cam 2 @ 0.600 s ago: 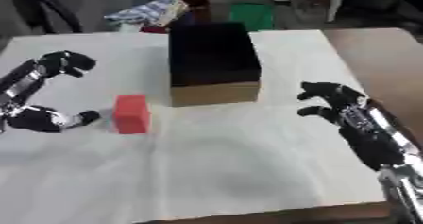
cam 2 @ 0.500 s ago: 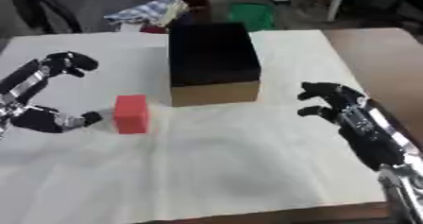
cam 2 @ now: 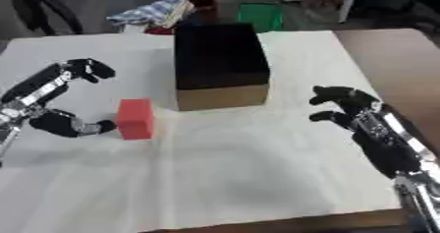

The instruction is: Pick up objects on the table and place them in the box.

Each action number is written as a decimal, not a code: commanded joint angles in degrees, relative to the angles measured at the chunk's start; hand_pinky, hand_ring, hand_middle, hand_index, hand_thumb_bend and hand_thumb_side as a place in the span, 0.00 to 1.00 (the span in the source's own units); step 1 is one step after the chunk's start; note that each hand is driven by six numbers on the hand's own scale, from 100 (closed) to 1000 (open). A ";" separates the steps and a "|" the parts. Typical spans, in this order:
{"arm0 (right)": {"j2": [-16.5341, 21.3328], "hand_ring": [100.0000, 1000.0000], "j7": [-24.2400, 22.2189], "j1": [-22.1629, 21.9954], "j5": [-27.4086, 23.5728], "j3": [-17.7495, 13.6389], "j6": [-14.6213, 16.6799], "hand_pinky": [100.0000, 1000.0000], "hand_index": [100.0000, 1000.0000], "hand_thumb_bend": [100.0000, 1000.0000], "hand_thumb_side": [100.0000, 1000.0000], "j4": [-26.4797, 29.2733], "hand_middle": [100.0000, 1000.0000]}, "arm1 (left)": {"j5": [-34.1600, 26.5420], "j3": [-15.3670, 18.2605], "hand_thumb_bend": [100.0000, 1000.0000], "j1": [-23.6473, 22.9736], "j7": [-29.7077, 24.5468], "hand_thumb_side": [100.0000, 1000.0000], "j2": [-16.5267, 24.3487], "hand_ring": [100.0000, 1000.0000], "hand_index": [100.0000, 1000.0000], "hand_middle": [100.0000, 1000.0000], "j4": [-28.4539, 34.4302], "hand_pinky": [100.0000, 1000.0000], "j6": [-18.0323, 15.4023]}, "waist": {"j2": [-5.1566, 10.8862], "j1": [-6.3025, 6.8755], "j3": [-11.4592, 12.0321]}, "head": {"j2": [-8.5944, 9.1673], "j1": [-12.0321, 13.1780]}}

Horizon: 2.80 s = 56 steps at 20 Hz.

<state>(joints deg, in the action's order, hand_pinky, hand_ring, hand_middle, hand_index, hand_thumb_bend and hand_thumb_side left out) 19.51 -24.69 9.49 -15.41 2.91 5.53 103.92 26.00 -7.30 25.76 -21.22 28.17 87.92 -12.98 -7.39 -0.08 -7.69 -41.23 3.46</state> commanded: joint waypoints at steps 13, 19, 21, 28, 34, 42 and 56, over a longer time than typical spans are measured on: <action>0.78 1.00 -0.27 0.34 -0.37 -0.02 -0.14 0.72 0.79 0.00 0.72 0.79 0.67 | 7.19 -2.16 0.57 4.89 0.67 0.22 -1.84 0.78 0.82 0.75 -10.17 0.75 -2.14 | 0.82 0.11 -0.45 | 0.27 0.37; 0.70 1.00 -0.29 0.34 -0.43 -0.01 -0.17 0.72 0.79 0.00 0.72 0.78 0.67 | 8.84 -2.53 0.57 5.65 0.68 0.21 -2.37 0.77 0.81 0.72 -12.71 0.75 -2.88 | 0.82 0.05 -0.51 | 0.21 0.41; 0.67 1.00 -0.30 0.33 -0.41 -0.01 -0.18 0.72 0.79 0.00 0.72 0.77 0.67 | 9.41 -2.60 0.57 5.86 0.63 0.22 -2.53 0.76 0.81 0.71 -13.51 0.75 -2.99 | 0.80 0.04 -0.54 | 0.17 0.43; 0.57 1.00 -0.35 0.33 -0.38 0.00 -0.25 0.72 0.79 0.00 0.72 0.70 0.67 | 11.23 -2.83 0.58 6.64 0.29 0.22 -3.06 0.75 0.80 0.69 -16.11 0.74 -3.46 | 0.80 0.10 -0.65 | 0.00 0.40; 0.55 1.00 -0.45 0.31 -0.35 0.07 -0.30 0.72 0.79 0.00 0.72 0.62 0.67 | 12.15 -2.70 0.57 7.31 0.68 0.21 -3.68 0.72 0.77 0.64 -18.08 0.73 -3.50 | 0.84 0.14 -0.66 | -0.01 0.35; 0.50 1.00 -0.54 0.32 -0.31 0.12 -0.32 0.72 0.79 0.00 0.72 0.56 0.67 | 11.34 -2.23 0.52 7.59 4.91 0.05 -4.00 0.60 0.60 0.42 -18.32 0.66 -2.04 | 0.85 0.10 -0.53 | -0.03 0.23; 0.37 1.00 -0.71 0.28 -0.20 0.17 -0.27 0.72 0.79 0.00 0.72 0.46 0.67 | 3.03 -1.87 0.39 8.84 19.23 0.00 -3.29 0.45 0.36 0.15 -12.74 0.57 2.67 | 0.83 -0.04 -0.63 | 0.21 -0.01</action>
<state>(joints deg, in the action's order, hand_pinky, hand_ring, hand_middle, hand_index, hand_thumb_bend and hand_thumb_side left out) 19.41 -25.32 9.32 -15.41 3.23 5.18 103.74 30.20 -9.64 33.23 -2.41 23.26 73.32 -10.51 -7.20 -0.11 -8.24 -41.26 3.57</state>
